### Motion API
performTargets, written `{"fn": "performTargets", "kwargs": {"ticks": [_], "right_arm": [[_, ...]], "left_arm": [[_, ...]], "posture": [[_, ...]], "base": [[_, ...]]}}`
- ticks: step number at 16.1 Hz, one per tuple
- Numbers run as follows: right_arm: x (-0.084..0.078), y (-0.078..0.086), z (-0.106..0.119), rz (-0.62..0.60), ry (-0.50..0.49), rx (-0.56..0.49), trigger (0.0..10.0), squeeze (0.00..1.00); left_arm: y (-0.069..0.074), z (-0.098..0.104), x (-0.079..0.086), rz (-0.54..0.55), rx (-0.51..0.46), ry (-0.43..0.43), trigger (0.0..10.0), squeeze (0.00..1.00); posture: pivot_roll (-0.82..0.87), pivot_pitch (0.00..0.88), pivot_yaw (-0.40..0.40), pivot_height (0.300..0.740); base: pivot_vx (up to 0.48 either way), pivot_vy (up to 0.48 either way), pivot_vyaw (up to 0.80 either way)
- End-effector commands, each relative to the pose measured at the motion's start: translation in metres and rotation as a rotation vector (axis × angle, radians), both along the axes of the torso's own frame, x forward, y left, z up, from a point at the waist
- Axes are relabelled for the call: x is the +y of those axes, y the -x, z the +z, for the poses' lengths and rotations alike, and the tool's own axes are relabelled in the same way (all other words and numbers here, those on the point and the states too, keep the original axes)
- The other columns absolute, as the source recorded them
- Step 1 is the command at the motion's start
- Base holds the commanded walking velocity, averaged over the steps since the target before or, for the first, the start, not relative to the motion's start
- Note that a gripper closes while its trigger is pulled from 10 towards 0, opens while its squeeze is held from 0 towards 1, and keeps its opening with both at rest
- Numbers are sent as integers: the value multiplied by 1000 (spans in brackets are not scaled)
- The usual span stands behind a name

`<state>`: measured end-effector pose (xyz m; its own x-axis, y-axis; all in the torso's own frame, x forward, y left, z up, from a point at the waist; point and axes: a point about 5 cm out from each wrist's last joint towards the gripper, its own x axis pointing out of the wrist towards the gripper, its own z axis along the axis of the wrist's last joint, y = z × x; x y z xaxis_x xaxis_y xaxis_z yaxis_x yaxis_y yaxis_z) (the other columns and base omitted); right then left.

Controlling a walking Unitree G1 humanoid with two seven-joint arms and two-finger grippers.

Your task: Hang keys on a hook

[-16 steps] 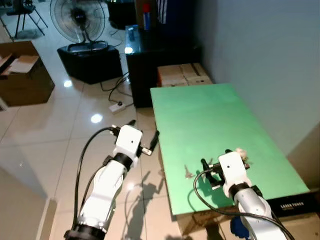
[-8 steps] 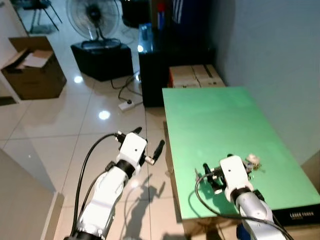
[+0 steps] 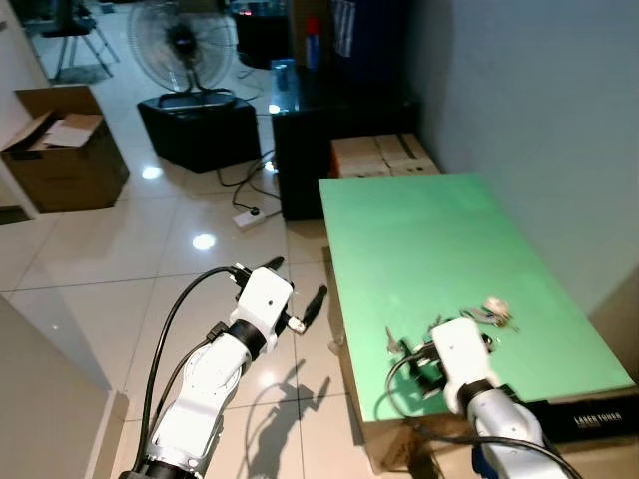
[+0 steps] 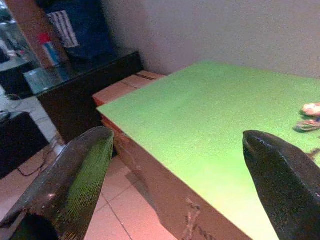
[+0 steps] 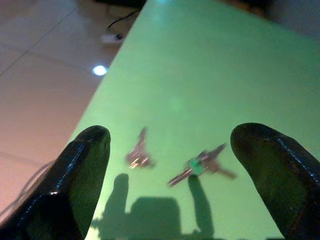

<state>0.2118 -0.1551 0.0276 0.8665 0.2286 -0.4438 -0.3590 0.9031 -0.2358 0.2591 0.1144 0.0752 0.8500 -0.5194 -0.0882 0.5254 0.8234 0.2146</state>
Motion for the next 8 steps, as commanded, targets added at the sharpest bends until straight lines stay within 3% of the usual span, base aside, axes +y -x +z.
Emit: {"fn": "performTargets", "kwargs": {"ticks": [1,4,7,8], "right_arm": [[4,-1,-9,67,29,51,10000,0],[2,-11,-16,101,101,72,10000,0],[6,-35,-18,176,173,95,10000,0],[6,-47,-17,214,201,95,10000,357]], "left_arm": [[4,-3,0,-44,19,-32,10000,0],[5,1,6,-45,14,-40,10000,0],[-1,8,20,-29,4,-64,10000,0],[1,13,17,-75,6,-51,10000,0]], "posture": [[-131,29,43,740],[-119,62,35,740],[-82,99,33,740],[-71,102,33,740]], "base": [[0,0,0],[0,0,0],[0,0,0],[0,0,0]]}}
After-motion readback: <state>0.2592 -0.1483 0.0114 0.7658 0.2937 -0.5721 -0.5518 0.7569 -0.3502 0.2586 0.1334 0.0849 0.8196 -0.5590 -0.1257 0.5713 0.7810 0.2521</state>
